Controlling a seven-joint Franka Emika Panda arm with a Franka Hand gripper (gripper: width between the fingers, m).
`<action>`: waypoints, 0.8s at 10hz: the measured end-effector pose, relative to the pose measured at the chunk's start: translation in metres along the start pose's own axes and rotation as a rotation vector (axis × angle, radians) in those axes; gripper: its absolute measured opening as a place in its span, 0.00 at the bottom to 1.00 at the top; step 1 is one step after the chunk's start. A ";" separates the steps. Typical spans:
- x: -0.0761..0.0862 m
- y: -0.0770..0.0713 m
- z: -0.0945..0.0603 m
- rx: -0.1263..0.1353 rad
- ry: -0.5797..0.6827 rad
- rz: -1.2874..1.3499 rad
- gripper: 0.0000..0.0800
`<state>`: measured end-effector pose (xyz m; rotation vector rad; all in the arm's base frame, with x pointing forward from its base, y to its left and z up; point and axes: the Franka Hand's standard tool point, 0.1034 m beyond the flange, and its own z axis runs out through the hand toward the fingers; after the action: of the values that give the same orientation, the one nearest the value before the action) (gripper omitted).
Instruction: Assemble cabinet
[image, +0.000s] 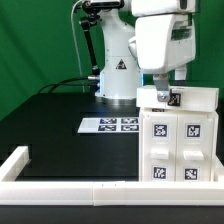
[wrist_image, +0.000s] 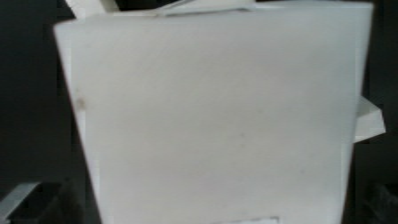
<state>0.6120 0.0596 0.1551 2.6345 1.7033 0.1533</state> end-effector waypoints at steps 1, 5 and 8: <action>-0.001 0.000 0.001 0.001 -0.001 0.004 1.00; -0.001 0.001 0.000 0.000 0.000 0.024 0.70; -0.001 0.001 0.001 0.000 0.004 0.111 0.70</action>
Offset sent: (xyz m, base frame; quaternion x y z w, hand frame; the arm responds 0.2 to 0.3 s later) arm 0.0000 0.0000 0.0000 0.0000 0.0000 0.0000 1.0000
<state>0.6120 0.0582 0.1542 2.7316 1.5582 0.1589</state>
